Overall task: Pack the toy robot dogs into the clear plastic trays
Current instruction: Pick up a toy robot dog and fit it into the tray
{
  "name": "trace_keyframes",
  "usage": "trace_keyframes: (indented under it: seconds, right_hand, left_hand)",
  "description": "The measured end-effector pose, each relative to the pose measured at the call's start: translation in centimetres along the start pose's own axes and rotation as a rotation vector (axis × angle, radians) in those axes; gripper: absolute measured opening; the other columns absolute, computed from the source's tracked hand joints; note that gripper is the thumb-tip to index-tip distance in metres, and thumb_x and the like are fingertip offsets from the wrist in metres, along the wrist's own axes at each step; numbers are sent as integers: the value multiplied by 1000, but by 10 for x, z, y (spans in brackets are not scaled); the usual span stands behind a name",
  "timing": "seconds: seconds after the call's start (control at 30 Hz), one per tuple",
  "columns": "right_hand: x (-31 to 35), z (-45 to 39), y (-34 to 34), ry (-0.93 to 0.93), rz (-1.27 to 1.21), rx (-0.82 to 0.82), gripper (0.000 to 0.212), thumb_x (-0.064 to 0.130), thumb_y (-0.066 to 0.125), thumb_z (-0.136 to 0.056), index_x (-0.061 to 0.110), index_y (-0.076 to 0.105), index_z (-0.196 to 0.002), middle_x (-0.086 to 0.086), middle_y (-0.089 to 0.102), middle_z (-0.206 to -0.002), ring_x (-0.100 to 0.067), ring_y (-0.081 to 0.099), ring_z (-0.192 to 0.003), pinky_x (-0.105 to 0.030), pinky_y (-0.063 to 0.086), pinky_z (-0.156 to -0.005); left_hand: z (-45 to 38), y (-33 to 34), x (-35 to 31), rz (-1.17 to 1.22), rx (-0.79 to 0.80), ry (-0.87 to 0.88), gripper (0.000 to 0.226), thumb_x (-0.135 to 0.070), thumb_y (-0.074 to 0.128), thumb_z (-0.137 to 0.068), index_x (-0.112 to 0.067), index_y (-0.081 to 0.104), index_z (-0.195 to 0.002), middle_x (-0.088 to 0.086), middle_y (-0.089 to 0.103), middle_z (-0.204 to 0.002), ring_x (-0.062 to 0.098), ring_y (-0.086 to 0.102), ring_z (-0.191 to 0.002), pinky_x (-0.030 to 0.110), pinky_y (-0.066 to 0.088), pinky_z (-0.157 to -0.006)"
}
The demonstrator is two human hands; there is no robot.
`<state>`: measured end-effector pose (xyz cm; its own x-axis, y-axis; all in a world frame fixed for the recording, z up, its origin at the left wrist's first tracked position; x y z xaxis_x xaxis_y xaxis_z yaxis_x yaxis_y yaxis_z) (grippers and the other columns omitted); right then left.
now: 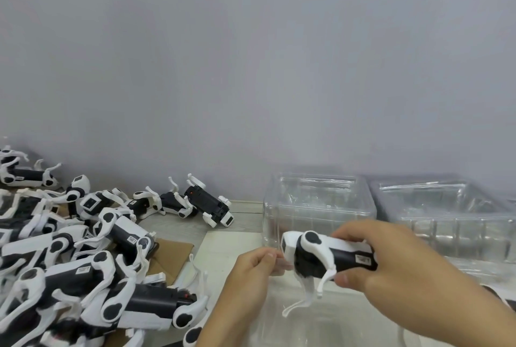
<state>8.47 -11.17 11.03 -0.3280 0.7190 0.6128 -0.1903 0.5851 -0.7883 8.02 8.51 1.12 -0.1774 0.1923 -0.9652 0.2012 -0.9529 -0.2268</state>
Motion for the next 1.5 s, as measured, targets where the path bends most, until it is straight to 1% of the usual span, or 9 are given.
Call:
trace_keyframes:
  seconds: [0.13,0.37,0.5,0.73,0.9,1.13,1.3,1.4,1.5]
  right_hand:
    - [6,-7,21,-24,-33,61,20,33,75,-84,39,60,-95,18,61,-97,-1,57,-88,-20,45,-76]
    - [3,-5,33,-16,81,159,24,37,69,-89,42,47,-99,26,48,-105,1,38,-109,-30,34,-103]
    - [2,-3,34,16,102,190,25,39,72,-86,41,49,-95,23,51,-104,1,44,-104,-28,38,-97]
    - [4,-4,36,3,149,169,24,40,76,-82,39,56,-95,21,56,-101,0,50,-97,-24,38,-94]
    - [7,-6,34,-76,255,125,30,35,75,-83,41,58,-108,19,49,-105,-2,44,-106,-27,36,-97]
    - [6,-11,40,-104,319,101,37,23,70,-79,43,60,-108,19,51,-104,-4,45,-106,-24,39,-82]
    - [2,-14,47,-114,289,96,35,27,72,-77,42,61,-106,21,53,-103,-2,47,-104,-22,43,-85]
    - [-1,-16,46,-111,273,103,37,28,74,-75,43,63,-107,21,54,-102,0,49,-96,-19,43,-81]
    - [-6,-17,47,-82,233,125,43,25,79,-70,43,60,-104,19,56,-97,0,53,-89,-16,45,-75]
  left_hand:
    - [2,1,-3,74,18,-14,27,-24,55,-91,-15,70,-71,-7,68,-68,4,59,-64,20,41,-64]
    - [4,2,-6,88,36,-20,24,-9,53,-92,-10,75,-83,0,70,-74,11,60,-70,26,46,-73]
    - [2,-1,-3,65,11,-31,30,-11,51,-96,-8,69,-73,-2,65,-70,14,56,-70,28,43,-71]
    - [0,-2,-2,50,-47,-32,44,-24,42,-107,-15,78,-84,0,77,-88,18,71,-92,33,52,-89]
    - [-3,-1,1,72,-41,-31,47,-23,42,-107,-15,70,-70,3,71,-80,19,64,-79,34,48,-81]
    - [-5,1,3,101,-69,-36,46,-20,42,-107,-17,77,-77,0,78,-87,23,71,-93,44,50,-96]
    - [-6,2,1,135,-62,-31,43,-25,42,-107,-14,76,-82,-2,78,-87,22,71,-94,39,51,-93]
    - [-4,3,-2,184,-36,-19,45,-39,48,-103,-18,77,-77,0,77,-90,25,70,-98,45,50,-99]
    - [-3,5,-3,187,14,10,39,-58,57,-79,-23,76,-80,-1,76,-93,24,68,-99,45,48,-99]
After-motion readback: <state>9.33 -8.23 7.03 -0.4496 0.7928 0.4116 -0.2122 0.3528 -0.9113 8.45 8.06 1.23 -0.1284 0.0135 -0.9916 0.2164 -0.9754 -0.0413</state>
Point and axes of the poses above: each hand's wrist, its own z-axis away from the middle knuckle, its own y-axis out of the palm, x = y × z, the point moved 5 cm from there along -z, towards the middle knuckle
